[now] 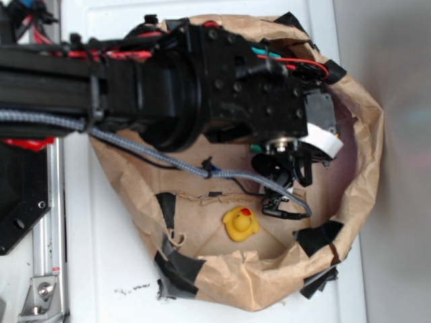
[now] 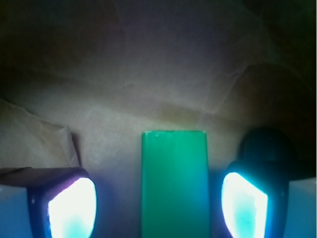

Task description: Grab the green block.

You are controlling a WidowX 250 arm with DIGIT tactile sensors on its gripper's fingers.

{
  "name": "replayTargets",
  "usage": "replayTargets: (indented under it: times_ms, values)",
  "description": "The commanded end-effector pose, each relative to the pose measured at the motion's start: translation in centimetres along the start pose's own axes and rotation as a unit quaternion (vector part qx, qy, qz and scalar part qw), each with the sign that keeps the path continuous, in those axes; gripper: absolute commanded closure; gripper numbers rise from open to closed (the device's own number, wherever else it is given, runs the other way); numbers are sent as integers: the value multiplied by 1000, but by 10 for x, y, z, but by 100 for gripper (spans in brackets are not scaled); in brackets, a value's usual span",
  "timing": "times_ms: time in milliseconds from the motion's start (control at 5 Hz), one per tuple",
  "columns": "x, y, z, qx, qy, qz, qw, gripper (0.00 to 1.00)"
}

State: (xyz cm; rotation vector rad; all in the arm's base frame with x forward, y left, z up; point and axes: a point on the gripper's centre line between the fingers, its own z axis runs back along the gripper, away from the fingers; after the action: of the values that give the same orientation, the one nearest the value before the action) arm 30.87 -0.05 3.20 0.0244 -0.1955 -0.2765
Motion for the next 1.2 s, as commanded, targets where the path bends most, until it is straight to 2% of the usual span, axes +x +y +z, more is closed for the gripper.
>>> replayTargets:
  times_ms: [0,600,800,1000]
  values:
    - [-23,-6,1,-21,22,24,999,0]
    - [-22,-20,4,-29,19,17,999,0]
    - [-18,-17,6,-29,17,22,999,0]
    - [-8,0,7,-17,11,27,999,0]
